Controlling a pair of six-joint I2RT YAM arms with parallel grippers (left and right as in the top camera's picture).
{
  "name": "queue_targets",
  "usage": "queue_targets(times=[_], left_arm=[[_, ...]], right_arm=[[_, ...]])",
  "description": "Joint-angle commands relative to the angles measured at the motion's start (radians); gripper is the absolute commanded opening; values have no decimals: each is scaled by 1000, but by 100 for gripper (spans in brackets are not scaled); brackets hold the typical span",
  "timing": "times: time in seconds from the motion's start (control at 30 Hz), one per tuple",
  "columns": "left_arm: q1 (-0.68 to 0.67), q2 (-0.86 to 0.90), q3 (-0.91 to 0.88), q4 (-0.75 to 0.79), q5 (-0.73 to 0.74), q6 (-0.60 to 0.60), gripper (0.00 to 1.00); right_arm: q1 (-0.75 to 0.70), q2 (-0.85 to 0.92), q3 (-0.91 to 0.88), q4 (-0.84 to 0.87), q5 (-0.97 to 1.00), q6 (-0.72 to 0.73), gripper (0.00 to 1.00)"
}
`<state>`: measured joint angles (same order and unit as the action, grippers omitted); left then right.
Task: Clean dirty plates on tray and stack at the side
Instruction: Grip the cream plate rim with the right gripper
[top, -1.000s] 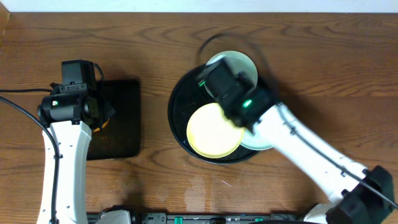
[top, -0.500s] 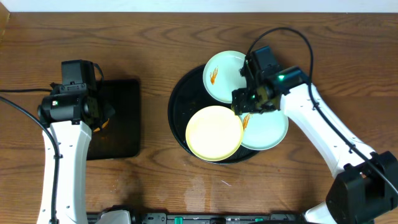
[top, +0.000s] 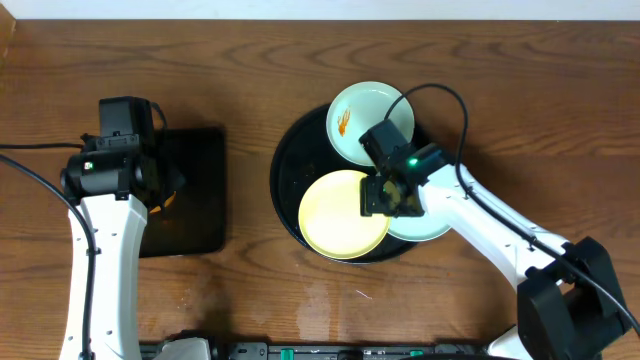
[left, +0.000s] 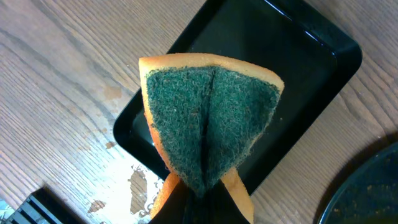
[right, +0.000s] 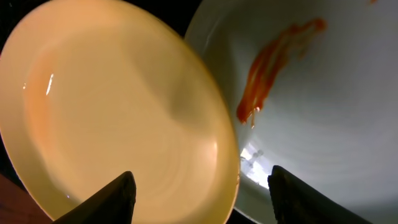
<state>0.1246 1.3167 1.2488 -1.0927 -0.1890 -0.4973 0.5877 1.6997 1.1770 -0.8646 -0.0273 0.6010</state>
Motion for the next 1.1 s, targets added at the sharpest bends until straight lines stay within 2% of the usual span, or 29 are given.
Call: queue_targets(times=[0.0, 0.17, 0.53, 0.83, 1.07], left_arm=[[5, 4, -2, -5, -6, 6, 8], [5, 4, -2, -5, -6, 6, 8], [5, 4, -2, -5, -6, 6, 8], [5, 4, -2, -5, -6, 6, 8], [5, 4, -2, -5, -6, 6, 8]], right_arm=[[6, 2, -15, 0, 19, 50, 66], [6, 2, -67, 34, 51, 82, 64], [11, 2, -113, 121, -21, 85, 59], [10, 2, -156, 160, -15, 101, 58], [10, 2, -156, 192, -15, 101, 38]])
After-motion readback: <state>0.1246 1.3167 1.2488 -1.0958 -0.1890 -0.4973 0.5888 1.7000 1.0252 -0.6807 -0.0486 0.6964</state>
